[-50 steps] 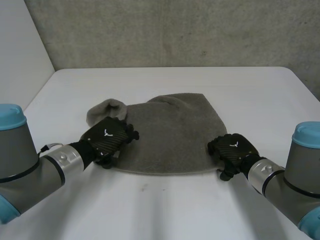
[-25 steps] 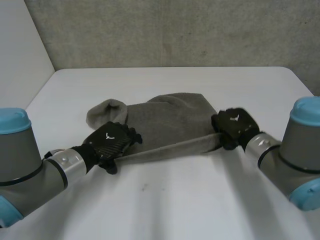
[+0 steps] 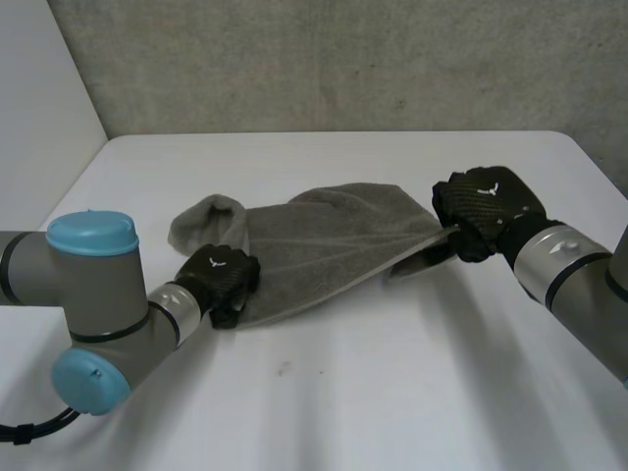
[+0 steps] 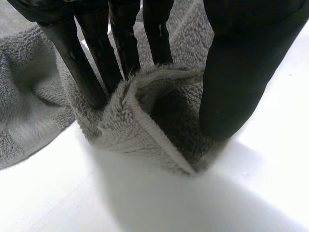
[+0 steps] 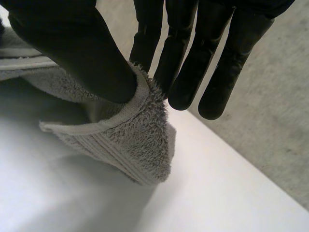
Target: Fold the towel.
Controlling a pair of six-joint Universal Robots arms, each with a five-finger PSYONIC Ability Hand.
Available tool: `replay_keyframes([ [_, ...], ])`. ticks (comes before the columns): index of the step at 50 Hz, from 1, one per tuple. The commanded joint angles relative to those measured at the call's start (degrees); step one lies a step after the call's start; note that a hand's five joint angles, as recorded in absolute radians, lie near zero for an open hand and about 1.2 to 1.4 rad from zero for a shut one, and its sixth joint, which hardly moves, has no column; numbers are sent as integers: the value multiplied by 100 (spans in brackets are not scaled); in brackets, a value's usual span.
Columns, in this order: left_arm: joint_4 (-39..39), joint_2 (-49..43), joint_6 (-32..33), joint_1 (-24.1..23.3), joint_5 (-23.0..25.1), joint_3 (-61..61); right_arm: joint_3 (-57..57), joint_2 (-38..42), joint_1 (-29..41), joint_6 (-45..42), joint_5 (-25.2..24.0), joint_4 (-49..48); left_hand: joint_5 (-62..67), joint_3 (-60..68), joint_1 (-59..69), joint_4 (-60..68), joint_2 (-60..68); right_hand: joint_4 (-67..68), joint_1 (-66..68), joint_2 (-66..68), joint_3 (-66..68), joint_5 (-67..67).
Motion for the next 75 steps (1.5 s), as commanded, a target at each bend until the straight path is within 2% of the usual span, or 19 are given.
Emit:
replay_keyframes([
  [1, 4, 136, 32, 58, -56, -16, -116, -112, -40, -38, -34, -12, 817, 805, 797, 798, 799, 1184, 2452, 1271, 1235, 1401],
  [5, 30, 347, 32, 208, -329, -7, -143, -112, -172, -73, -61, -4, 852, 839, 832, 833, 833, 1184, 2452, 1271, 1235, 1401],
  [7, 74, 566, 32, 540, -731, -16, -143, -112, -181, -73, -61, 14, 818, 805, 798, 799, 800, 1184, 2452, 1271, 1235, 1401],
  [11, 66, 629, 23, 691, -891, -42, -108, -103, -164, -73, -70, 14, 683, 671, 663, 664, 665, 1184, 2452, 1271, 1235, 1401],
  [16, 57, 743, 6, 665, -760, -244, -108, -68, -111, -64, -52, 14, 313, 301, 293, 294, 295, 1184, 2452, 1271, 1235, 1401],
  [18, 57, 900, 6, 543, -462, -437, -143, -59, -102, -73, -35, 5, -190, -203, -210, -209, -208, 1184, 2452, 1271, 1235, 1401],
  [23, 57, 1173, -3, 235, -66, -683, -213, -50, -102, -47, -35, -4, -208, -221, -228, -227, -226, 1184, 2452, 1271, 1235, 1401],
  [32, 74, 1332, 6, 147, 31, -1088, -301, -50, -128, -29, -17, 14, -191, -204, -211, -210, -209, 1184, 2452, 1271, 1235, 1401],
  [38, 224, 1358, 32, 111, 198, -1317, -275, -42, -155, -20, -26, 23, 27, 15, 7, 8, 9, 1184, 2452, 1271, 1235, 1401],
  [40, 390, 1323, 172, 85, 435, -1361, -248, -50, -155, -20, -43, 23, 295, 282, 275, 276, 277, 1184, 2452, 1271, 1235, 1401],
  [45, 610, 1218, 532, 164, 655, -1343, -204, -50, -155, -20, -43, 23, 983, 971, 963, 964, 965, 1184, 2452, 1271, 1235, 1401],
  [57, 698, 410, 1552, 480, 647, -1036, -213, -42, -164, -29, -43, 14, 1087, 1074, 1067, 1068, 1069, 1184, 2452, 1271, 1235, 1401],
  [61, 707, 181, 1605, 647, 638, -860, -231, -42, -172, -20, -43, 14, 1054, 1041, 1034, 1035, 1035, 1184, 2452, 1271, 1235, 1401],
  [75, 883, -57, 1623, 691, 629, -508, -239, -42, -155, -47, -43, 14, 1188, 1175, 1168, 1169, 1170, 1184, 2452, 1271, 1235, 1401],
])
